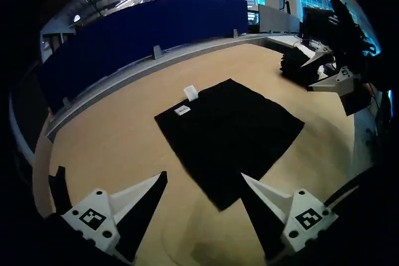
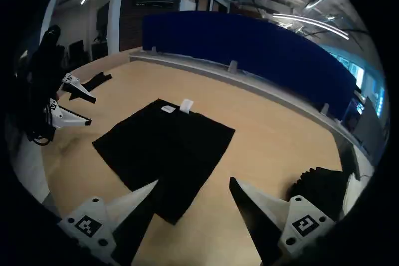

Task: Fold towel

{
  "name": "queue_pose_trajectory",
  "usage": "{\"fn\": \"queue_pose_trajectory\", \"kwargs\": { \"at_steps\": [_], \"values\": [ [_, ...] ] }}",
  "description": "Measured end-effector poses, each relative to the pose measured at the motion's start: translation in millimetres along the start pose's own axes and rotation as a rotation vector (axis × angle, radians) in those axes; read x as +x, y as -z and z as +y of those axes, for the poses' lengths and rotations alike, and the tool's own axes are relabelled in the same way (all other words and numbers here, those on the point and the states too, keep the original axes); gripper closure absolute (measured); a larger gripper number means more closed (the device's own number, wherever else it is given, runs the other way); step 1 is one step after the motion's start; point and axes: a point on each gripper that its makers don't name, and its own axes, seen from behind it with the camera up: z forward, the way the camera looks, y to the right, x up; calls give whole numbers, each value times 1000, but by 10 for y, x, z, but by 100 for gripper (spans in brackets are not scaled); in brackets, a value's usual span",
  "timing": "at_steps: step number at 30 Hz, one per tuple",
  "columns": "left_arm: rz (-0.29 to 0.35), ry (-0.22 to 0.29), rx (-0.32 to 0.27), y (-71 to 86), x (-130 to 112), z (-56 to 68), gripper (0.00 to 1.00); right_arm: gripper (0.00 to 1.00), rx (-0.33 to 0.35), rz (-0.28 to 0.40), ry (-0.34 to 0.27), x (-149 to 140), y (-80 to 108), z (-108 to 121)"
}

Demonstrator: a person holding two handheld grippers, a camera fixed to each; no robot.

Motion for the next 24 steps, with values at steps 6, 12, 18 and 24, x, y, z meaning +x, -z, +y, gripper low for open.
{"fn": "queue_pose_trajectory", "kwargs": {
  "at_steps": [6,12,18,24],
  "values": [
    [-44,-8,-23,-95,-209,80,1,0,8,-40,6,-235,-72,-41],
    [-91,-4,-46,-195,-394,149,1,0,20,-84,8,-490,-140,-95],
    [-131,-19,-67,-263,-557,218,1,0,38,-131,7,-716,-181,-160],
    [-162,-11,-84,-296,-672,267,1,0,52,-168,12,-885,-229,-208]
  ]
}}
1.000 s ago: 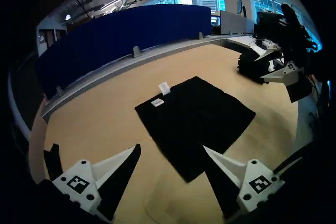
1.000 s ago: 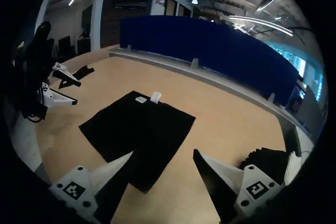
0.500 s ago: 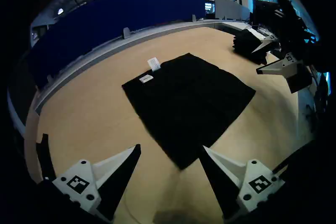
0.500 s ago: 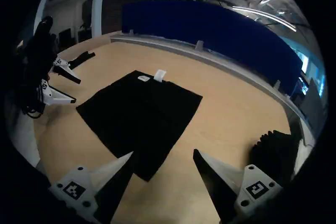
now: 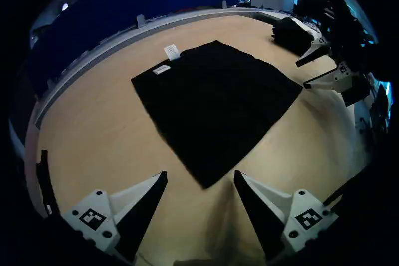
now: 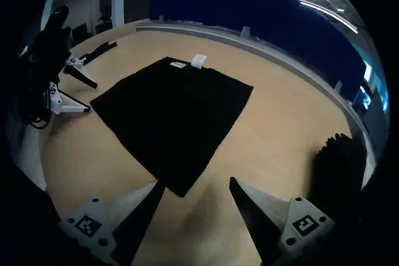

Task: Fold towel

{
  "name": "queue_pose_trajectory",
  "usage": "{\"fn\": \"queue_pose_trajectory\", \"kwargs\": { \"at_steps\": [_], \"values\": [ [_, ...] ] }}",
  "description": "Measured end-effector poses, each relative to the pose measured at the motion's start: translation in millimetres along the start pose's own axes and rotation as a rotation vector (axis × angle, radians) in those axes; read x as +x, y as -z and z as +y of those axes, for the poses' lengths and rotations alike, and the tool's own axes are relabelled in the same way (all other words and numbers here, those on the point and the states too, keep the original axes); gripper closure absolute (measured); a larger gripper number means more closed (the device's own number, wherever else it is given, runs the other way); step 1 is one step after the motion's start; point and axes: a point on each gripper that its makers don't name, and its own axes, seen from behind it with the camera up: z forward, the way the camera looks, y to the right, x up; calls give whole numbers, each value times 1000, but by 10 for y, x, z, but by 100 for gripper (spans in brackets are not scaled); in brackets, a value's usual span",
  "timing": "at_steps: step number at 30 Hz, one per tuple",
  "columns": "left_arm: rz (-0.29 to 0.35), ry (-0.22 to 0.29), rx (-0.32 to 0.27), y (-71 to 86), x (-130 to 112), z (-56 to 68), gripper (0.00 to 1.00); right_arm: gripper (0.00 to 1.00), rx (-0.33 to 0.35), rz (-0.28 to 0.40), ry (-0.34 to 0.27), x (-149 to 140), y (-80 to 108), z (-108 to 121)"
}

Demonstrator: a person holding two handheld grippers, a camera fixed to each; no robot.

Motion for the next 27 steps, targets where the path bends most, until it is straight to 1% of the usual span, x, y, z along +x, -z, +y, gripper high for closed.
{"fn": "queue_pose_trajectory", "kwargs": {
  "at_steps": [12,17,24,27],
  "values": [
    [-27,20,-28,-28,-63,78,1,2,16,-17,-18,-100,-67,-42],
    [-35,47,-30,-26,-79,97,3,7,29,-17,-19,-119,-73,-67],
    [-36,46,-31,-29,-77,123,9,16,52,-22,-19,-139,-91,-112],
    [-38,48,-32,-32,-77,124,10,22,59,-25,-14,-148,-97,-130]
  ]
}}
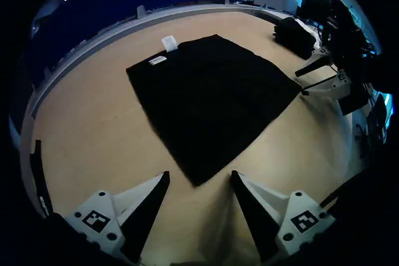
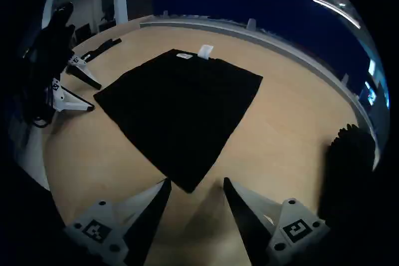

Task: Fold towel

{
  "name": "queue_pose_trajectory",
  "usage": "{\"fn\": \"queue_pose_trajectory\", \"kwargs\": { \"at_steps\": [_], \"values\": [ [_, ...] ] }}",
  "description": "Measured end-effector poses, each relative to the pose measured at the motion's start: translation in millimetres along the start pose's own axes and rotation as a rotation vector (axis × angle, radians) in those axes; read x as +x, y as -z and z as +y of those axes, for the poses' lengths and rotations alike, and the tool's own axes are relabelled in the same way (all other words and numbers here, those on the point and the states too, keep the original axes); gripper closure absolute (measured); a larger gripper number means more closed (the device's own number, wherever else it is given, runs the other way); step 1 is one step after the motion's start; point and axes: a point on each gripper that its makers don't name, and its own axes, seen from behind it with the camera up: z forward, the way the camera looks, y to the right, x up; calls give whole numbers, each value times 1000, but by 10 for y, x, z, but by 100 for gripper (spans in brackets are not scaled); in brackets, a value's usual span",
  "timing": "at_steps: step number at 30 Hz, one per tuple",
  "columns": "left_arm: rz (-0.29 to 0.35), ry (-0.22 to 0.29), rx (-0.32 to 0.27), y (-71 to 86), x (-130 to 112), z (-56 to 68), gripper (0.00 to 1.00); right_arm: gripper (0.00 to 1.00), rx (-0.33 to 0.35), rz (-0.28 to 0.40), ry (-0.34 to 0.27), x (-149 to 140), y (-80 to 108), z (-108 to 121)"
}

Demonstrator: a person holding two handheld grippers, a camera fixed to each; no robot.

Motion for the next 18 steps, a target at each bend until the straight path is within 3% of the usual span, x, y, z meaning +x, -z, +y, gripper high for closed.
{"fn": "queue_pose_trajectory", "kwargs": {
  "at_steps": [9,18],
  "values": [
    [-3,-19,-10,-6,5,50,26,38,27,-13,1,-38,-23,-54],
    [-11,-23,-16,4,-3,65,36,54,28,-20,-2,-36,-30,-46]
  ]
}}
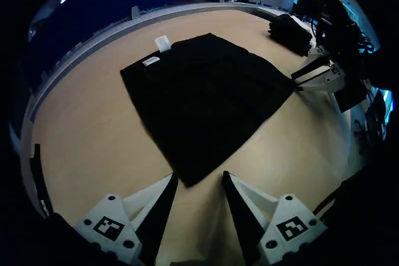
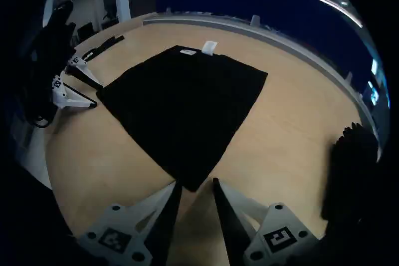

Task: Fold towel

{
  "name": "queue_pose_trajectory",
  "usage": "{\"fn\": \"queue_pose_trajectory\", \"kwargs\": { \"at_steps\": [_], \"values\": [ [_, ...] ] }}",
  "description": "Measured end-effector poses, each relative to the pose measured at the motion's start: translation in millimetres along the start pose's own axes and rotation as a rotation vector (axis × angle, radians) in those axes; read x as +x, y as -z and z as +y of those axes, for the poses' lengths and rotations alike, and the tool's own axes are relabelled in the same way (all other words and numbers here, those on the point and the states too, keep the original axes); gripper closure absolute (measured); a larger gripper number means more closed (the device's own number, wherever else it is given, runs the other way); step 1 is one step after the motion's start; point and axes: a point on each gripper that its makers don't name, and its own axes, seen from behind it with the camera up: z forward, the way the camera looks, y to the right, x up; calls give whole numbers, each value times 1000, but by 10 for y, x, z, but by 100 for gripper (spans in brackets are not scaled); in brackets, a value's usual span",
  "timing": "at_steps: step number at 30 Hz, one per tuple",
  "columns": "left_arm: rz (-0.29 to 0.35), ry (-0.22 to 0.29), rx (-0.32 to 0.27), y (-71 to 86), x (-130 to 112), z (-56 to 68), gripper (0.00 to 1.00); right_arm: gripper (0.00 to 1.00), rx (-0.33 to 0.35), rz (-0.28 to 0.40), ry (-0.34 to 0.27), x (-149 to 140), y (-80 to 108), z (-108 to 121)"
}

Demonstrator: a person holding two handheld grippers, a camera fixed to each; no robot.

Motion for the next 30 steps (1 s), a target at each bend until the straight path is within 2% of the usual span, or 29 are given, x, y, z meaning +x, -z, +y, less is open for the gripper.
{"fn": "queue_pose_trajectory", "kwargs": {
  "at_steps": [3,16,17,19,25,30],
  "values": [
    [-1,0,-1,-6,0,10,39,57,2,-1,1,1,-2,-6],
    [-15,7,0,-33,6,-11,51,84,3,-5,-15,15,-10,11],
    [-16,7,1,-37,5,-11,54,84,3,-6,-18,15,-10,12],
    [-16,6,5,-40,4,-19,65,85,3,-6,-22,14,-11,15],
    [-16,16,15,-15,0,-19,80,87,5,-9,-40,13,-7,19],
    [-16,45,11,0,11,5,83,88,6,-8,-51,24,6,21]
  ]
}}
